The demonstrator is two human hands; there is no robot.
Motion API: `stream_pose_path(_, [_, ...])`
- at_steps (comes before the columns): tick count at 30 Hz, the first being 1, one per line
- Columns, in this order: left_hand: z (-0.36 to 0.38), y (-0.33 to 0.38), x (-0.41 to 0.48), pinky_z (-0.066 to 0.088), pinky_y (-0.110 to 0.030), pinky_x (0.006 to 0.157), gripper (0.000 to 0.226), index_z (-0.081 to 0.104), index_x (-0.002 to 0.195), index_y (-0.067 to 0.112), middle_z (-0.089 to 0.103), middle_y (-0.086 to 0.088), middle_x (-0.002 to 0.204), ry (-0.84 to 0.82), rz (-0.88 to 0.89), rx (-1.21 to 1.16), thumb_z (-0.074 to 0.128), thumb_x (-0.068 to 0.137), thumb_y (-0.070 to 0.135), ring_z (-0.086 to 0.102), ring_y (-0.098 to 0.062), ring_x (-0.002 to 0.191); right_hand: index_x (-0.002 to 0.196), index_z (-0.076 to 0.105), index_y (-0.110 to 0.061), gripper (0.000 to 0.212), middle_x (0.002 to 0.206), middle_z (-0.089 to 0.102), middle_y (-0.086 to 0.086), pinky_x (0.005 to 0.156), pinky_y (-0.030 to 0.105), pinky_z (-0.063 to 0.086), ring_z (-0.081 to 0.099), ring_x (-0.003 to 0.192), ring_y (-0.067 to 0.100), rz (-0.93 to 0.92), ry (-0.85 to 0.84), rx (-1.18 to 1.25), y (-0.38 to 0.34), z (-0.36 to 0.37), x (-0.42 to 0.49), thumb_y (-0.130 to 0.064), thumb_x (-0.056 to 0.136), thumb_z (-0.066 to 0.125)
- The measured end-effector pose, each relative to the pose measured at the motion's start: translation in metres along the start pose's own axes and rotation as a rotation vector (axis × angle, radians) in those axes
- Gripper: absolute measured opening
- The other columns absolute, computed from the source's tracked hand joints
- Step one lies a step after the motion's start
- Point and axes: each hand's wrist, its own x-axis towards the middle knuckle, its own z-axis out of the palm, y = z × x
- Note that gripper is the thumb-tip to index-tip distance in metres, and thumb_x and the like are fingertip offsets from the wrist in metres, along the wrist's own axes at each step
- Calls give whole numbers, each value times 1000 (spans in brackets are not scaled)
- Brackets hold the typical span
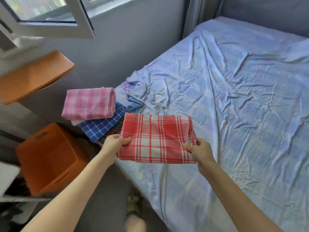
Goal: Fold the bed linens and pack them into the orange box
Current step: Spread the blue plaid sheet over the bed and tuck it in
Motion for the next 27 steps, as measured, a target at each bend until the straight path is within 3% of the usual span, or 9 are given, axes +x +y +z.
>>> stream_pose_path(4, [-79,33,43,49,-30,63,7,63,87,19,67,-2,90,76,98,-17,66,86,13,64,-19,81,79,63,-9,16,78,68,9,64,35,55,63,70,22,-94,-53,-37,-37,94,20,5,74,69])
stream_pose_path(8, [-173,68,123,52,-40,79,6,62,93,15,66,-6,97,205,138,45,64,88,13,63,-25,89,79,63,-7,16,74,65,5,61,31,51,60,67,17,-110,-135,-50,-64,214,56,6,72,67])
stream_pose_path(12, [-257,110,217,51,-43,81,13,60,101,12,66,-11,98,310,164,178,62,88,12,63,-27,89,96,63,-12,29,93,69,5,78,37,55,66,84,20,-106,-121,-55,-73,339,96,-8,68,72])
stream_pose_path(15, [-291,125,276,52,-43,78,17,58,104,13,64,-9,95,346,153,351,62,87,16,62,-26,85,103,56,-16,27,96,63,-4,61,11,46,59,81,5,-7,-137,-38,-69,398,114,-8,80,67])
stream_pose_path(16, [-298,130,299,52,-43,77,13,58,99,14,65,-9,93,344,146,442,62,87,16,62,-27,83,106,55,-18,28,98,62,-5,60,10,45,58,83,4,29,-142,-22,-65,415,126,-6,82,66])
stream_pose_path(19, [-297,136,340,47,-39,76,13,62,96,9,65,-13,95,376,172,708,58,84,12,61,-34,91,106,56,-18,30,104,64,-2,76,28,52,62,92,14,139,-111,-118,-55,436,149,-10,79,68])
stream_pose_path(22, [-271,144,373,44,-41,84,34,59,116,3,63,-18,112,379,285,770,55,83,11,57,-38,105,99,54,-16,29,96,60,-2,65,26,50,59,85,15,233,-193,-431,-53,434,173,-16,74,68])
stream_pose_path(25, [-224,163,400,44,-41,89,32,63,112,4,64,-17,111,276,418,777,54,82,7,56,-38,104,88,59,-16,21,85,64,0,63,29,56,62,76,14,328,-430,-516,-66,415,198,-16,70,71])
stream_pose_path(27, [-191,172,414,44,-39,87,30,65,109,3,64,-17,109,210,495,764,54,82,4,56,-36,102,77,62,-19,12,80,65,0,55,22,51,62,70,12,323,-458,-523,-79,396,219,-21,75,73])
